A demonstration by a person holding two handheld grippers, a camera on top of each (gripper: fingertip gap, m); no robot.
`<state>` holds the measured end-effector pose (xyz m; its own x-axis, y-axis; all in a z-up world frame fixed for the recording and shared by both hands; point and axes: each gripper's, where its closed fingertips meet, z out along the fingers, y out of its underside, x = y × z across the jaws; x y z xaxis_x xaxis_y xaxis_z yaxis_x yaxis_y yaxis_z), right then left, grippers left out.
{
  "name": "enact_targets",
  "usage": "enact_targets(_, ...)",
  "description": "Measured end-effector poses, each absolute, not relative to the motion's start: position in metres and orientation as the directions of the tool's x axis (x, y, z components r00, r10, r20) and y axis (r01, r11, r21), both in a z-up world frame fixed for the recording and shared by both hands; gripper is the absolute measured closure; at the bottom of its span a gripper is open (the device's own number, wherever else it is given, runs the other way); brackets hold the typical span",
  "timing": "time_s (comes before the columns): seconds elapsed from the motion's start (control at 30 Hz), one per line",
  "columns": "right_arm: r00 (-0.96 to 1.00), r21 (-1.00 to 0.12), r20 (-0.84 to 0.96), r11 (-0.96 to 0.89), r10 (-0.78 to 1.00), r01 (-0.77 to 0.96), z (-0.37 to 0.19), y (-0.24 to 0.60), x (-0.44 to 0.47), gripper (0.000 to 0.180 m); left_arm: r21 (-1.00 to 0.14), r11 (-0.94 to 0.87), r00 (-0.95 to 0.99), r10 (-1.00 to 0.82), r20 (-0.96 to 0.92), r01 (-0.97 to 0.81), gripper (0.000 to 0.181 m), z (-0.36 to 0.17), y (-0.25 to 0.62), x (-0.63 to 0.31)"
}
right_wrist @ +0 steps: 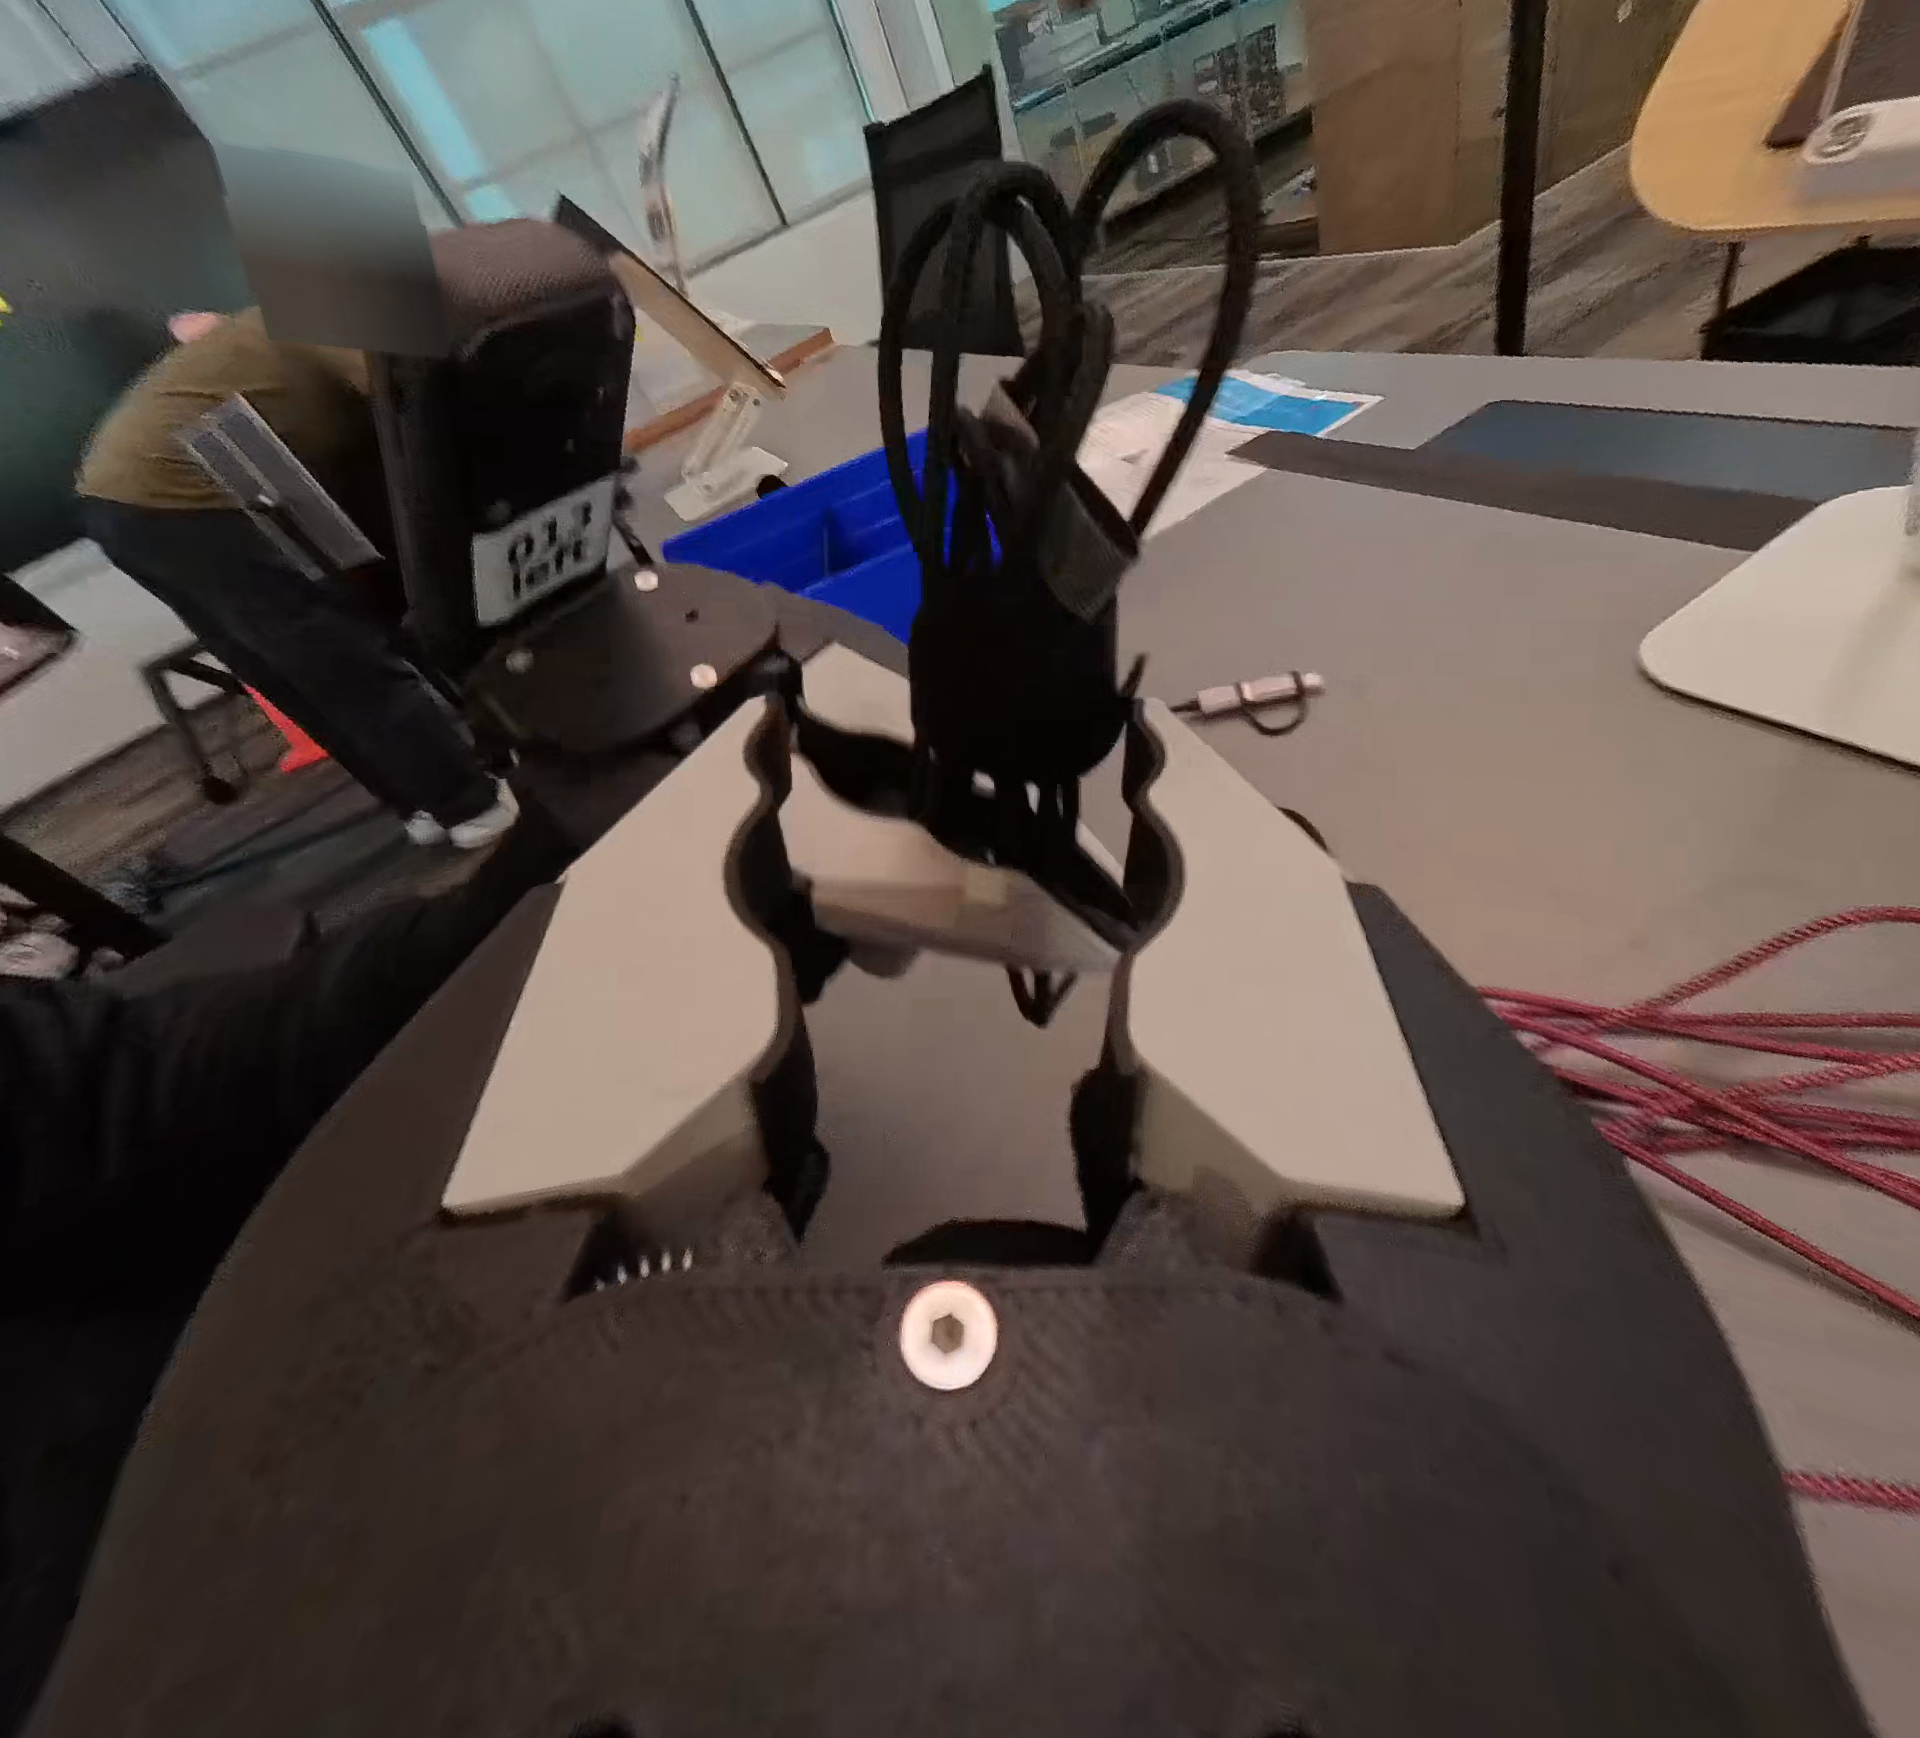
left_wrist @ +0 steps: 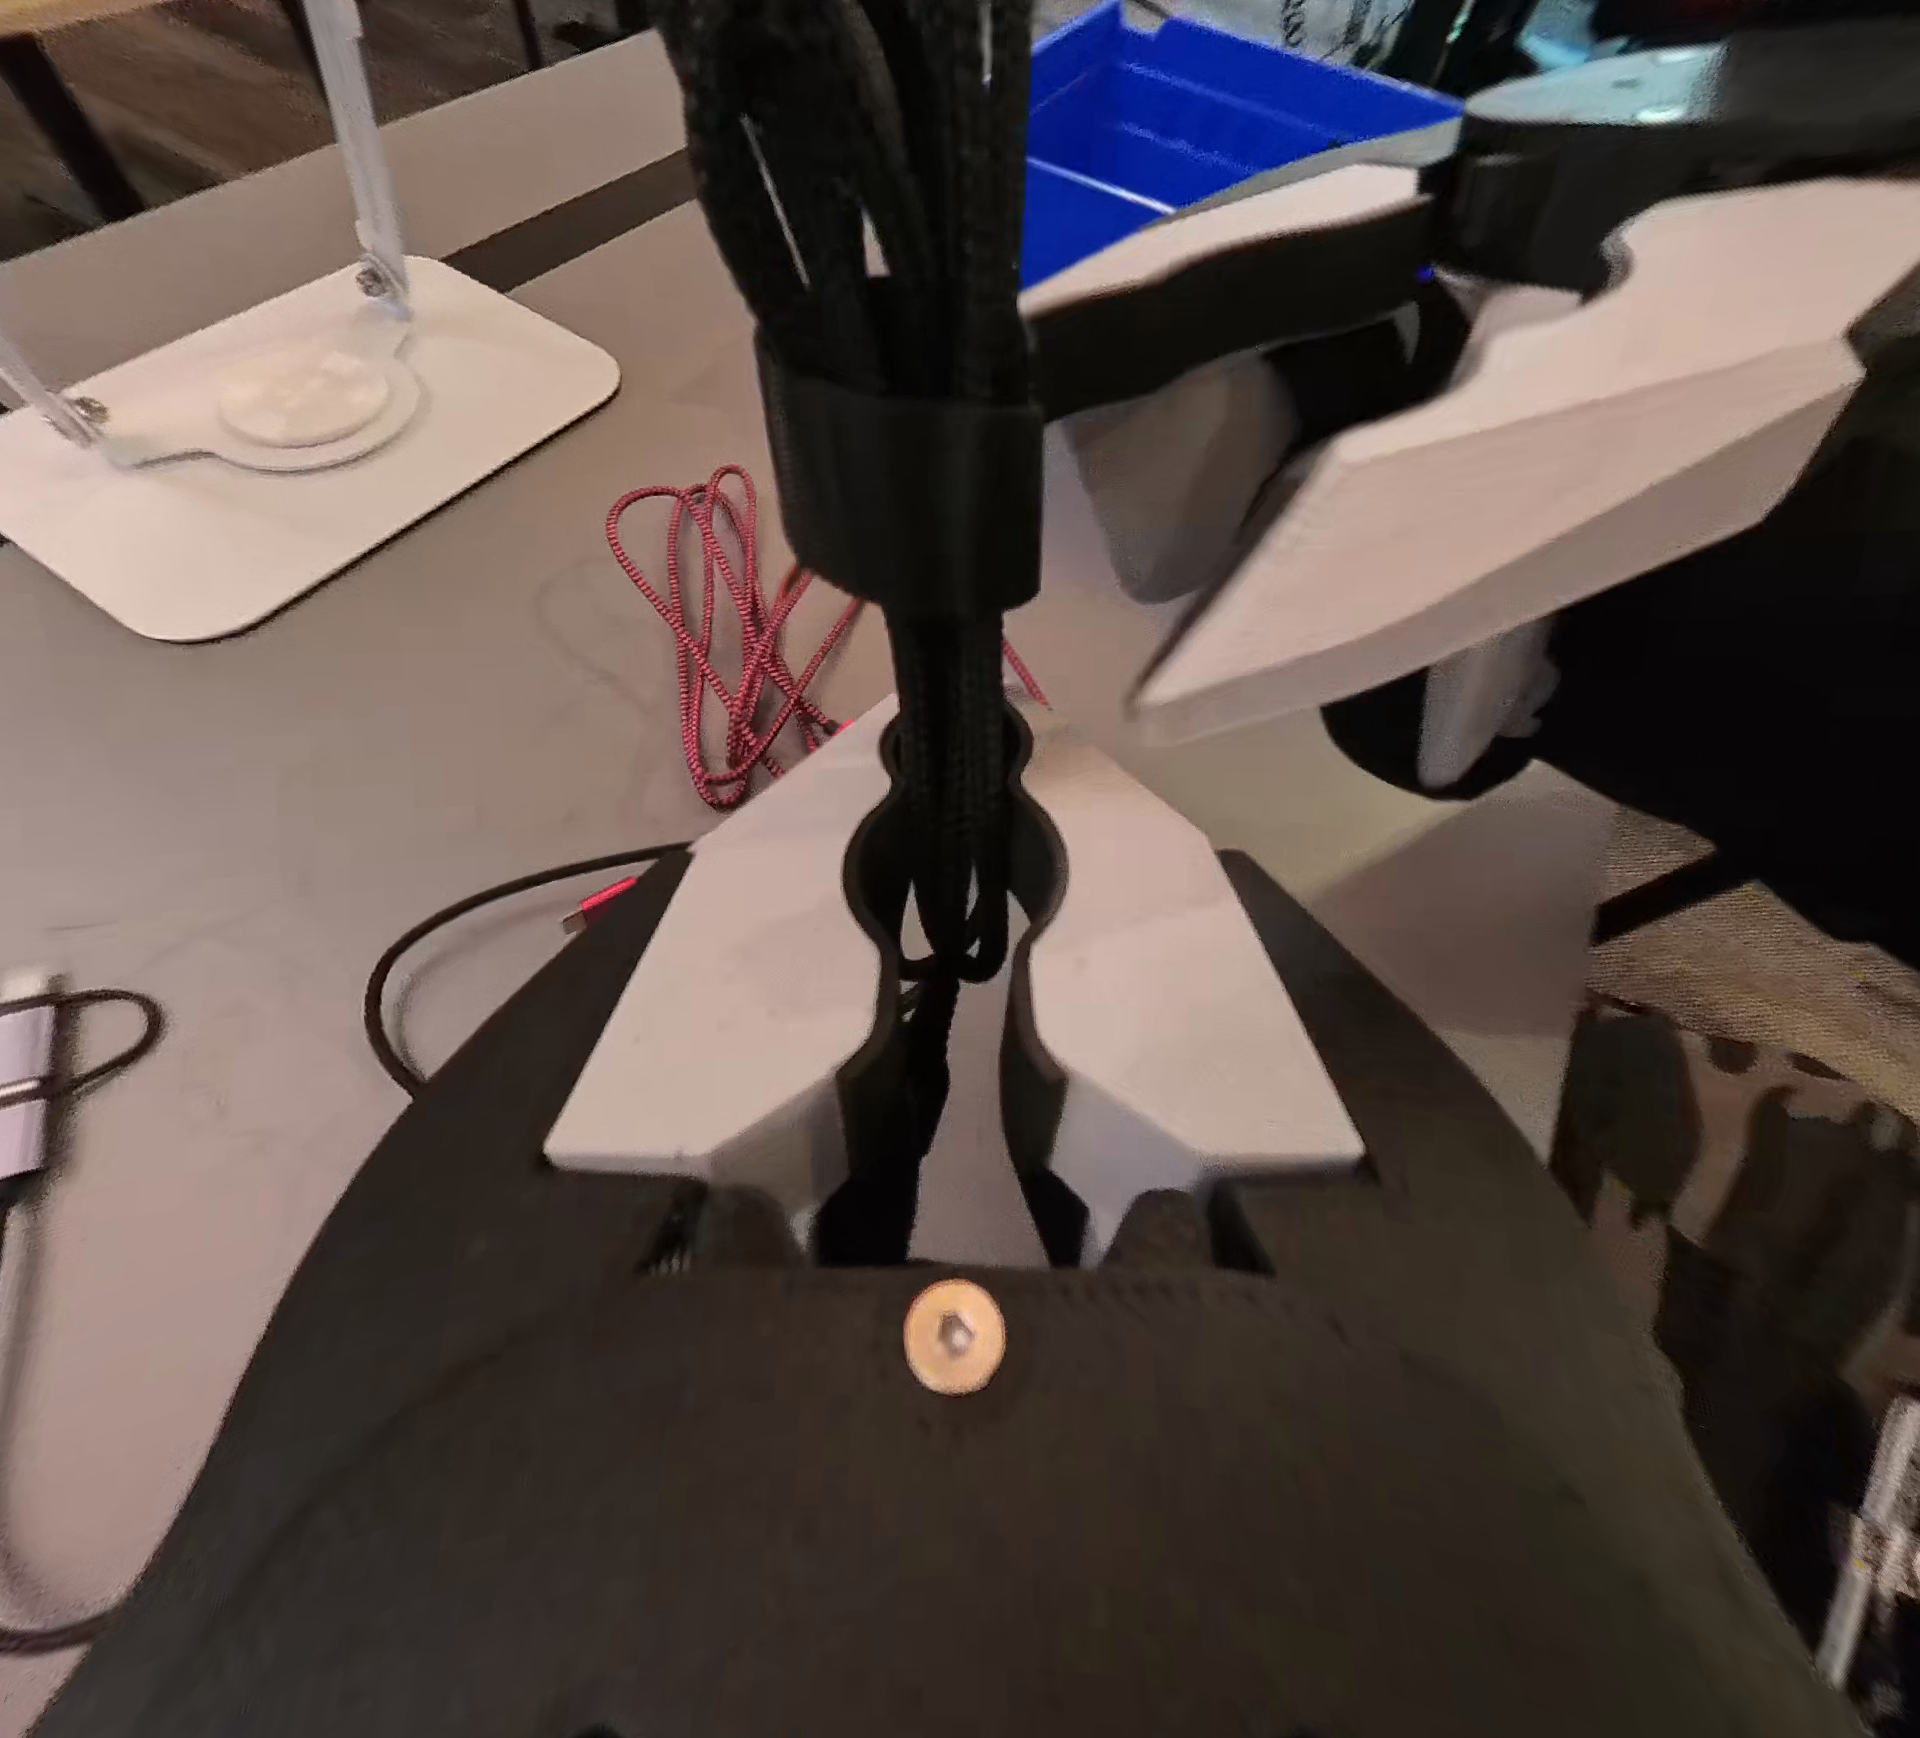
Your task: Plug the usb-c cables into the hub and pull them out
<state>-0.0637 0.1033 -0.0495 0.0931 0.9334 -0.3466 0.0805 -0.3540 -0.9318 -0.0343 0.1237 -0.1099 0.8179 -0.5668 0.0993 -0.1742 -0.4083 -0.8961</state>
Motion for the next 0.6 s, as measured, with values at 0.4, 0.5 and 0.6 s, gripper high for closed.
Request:
enact_targets(0.4, -0.053, -0.935, -0.353, -0.350, 0.934, 0.049, -0.038, 0.104, -0.071, 0.169, -0.905, -0.375, 0.793, -0.604, 0.074, -0.201, 0.173, -0.105, 0.120, -0.016)
enact_targets(0.5, -0.161, -0.917, -0.396, -0.399, 0.904, 0.012, -0.029, 0.100, -0.065, 0.154, -0.907, -0.388, 0.761, -0.636, 0.132, -0.167, 0.172, -0.098, 0.115, -0.014)
enact_targets(0.6, -0.299, -0.916, -0.377, -0.401, 0.877, -0.022, -0.022, 0.091, -0.053, 0.113, -0.913, -0.399, 0.615, -0.743, 0.262, -0.092, 0.172, -0.082, 0.099, -0.003)
